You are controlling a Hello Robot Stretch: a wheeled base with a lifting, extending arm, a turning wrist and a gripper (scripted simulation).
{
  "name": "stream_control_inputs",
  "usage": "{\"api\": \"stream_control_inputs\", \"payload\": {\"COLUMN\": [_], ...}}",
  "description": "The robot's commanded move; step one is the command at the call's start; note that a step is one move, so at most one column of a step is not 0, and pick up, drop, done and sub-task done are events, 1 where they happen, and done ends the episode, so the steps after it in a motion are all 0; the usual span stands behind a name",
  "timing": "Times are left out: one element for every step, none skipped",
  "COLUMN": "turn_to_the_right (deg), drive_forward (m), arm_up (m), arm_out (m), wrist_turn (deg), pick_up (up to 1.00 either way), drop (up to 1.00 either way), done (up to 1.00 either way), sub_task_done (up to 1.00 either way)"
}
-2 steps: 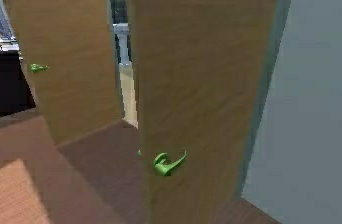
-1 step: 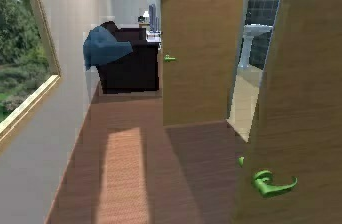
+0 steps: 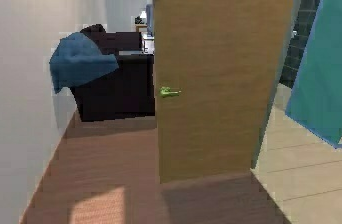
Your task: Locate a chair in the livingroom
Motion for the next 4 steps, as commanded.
{"api": "stream_control_inputs", "payload": {"turn_to_the_right": [45.0,30.0,3.0,-9.0], "drive_forward": [0.00,0.00,0.00,0.00], "arm_up": [0.00,0.00,0.00,0.00], "arm_out": [0.00,0.00,0.00,0.00], "wrist_turn": [0.0,0.0,0.0,0.0], "pick_up": [0.00,0.00,0.00,0.00], "drop": [0.00,0.00,0.00,0.00], "done": [0.00,0.00,0.00,0.00], "sub_task_done": [0.00,0.00,0.00,0.00]}}
